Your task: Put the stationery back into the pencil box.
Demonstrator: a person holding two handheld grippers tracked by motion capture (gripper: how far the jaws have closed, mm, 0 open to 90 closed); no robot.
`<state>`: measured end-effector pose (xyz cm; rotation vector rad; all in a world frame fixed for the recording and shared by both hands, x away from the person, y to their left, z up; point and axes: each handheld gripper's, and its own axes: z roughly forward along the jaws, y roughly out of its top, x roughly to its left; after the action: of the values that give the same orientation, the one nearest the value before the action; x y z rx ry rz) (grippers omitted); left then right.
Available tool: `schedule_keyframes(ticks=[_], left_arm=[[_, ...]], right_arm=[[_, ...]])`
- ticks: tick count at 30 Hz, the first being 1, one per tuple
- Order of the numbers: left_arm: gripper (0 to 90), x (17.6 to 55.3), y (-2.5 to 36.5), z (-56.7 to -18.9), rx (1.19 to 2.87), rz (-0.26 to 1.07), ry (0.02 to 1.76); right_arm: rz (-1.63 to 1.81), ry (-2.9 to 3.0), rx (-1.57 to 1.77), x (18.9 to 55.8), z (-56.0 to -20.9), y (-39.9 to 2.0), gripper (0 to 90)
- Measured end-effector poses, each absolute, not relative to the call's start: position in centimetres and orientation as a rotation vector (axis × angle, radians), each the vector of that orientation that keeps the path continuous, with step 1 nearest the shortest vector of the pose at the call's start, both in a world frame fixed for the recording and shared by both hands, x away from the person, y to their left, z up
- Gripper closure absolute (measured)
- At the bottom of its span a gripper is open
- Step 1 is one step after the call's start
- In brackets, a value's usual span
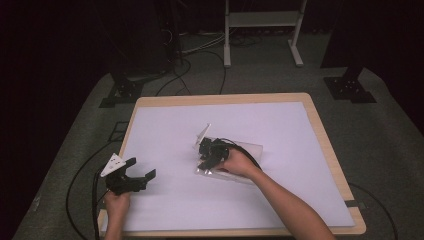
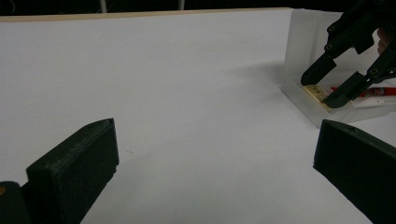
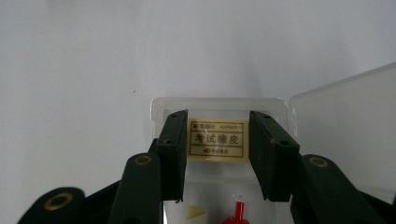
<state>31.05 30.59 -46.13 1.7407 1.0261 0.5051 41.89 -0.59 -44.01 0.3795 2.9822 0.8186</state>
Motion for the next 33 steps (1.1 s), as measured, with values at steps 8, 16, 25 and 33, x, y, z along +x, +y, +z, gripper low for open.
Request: schedule_keyframes(ticks=[8, 16, 25, 33], left_arm=[[0.0, 31.0, 30.6, -46.1, 1.740, 0.506, 1.027], [0.0, 31.0, 30.6, -46.1, 1.740, 0.508, 1.028], [0.0, 31.1, 30.6, -46.1, 1.743, 0.508, 1.030], [0.0, 31.1, 30.5, -46.1, 1.742, 0.513, 1.034]], right_arm=[[0.825, 2.988, 0.383, 41.9, -44.1, -0.8, 57.5], [0.849, 2.974, 0.379, 41.9, -43.7, -1.0, 57.4], [0.917, 2.935, 0.373, 41.4, -42.2, -2.2, 56.3], [0.971, 2.910, 0.387, 41.1, -41.3, -3.5, 55.1]])
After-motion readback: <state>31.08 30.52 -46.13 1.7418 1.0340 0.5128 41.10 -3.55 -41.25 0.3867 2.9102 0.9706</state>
